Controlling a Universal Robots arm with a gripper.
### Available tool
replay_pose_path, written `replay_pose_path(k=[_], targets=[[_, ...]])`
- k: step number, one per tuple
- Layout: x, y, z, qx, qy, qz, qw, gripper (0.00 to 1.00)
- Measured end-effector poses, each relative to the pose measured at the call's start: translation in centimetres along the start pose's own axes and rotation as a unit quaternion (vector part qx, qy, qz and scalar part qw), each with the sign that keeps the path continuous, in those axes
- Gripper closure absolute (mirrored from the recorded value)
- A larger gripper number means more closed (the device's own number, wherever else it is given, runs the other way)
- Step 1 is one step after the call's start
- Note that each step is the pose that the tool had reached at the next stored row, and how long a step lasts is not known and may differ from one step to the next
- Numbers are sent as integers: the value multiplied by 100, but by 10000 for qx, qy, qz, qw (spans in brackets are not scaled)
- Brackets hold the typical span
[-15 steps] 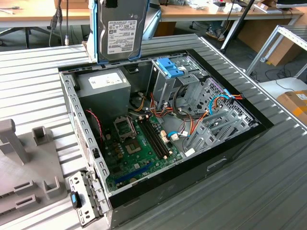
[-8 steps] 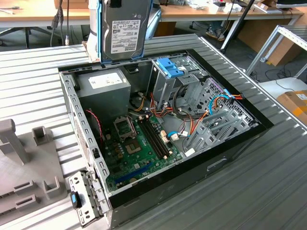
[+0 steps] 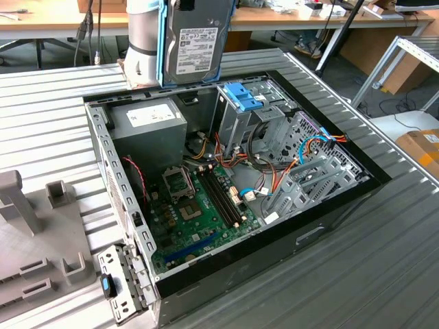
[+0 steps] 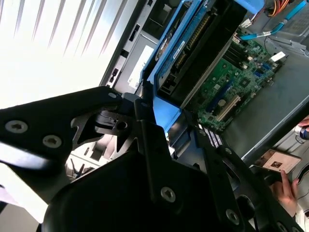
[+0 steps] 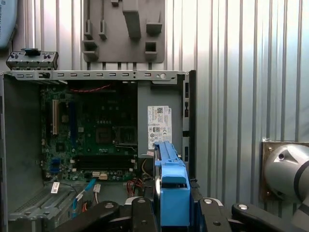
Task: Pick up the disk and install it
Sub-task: 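Pick up the disk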
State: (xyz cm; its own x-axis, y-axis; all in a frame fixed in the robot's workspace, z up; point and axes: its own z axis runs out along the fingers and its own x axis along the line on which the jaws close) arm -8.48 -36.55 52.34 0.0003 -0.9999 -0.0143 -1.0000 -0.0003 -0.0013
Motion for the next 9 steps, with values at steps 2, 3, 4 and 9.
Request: replay_pose_path(k=[2, 3, 4, 9], targets=[[0, -51, 0, 0, 0, 0, 10000, 64], [1, -75, 0, 0, 0, 0, 10000, 64], [9, -108, 0, 0, 0, 0, 10000, 64], [103, -184, -1, 0, 0, 0, 10000, 64]])
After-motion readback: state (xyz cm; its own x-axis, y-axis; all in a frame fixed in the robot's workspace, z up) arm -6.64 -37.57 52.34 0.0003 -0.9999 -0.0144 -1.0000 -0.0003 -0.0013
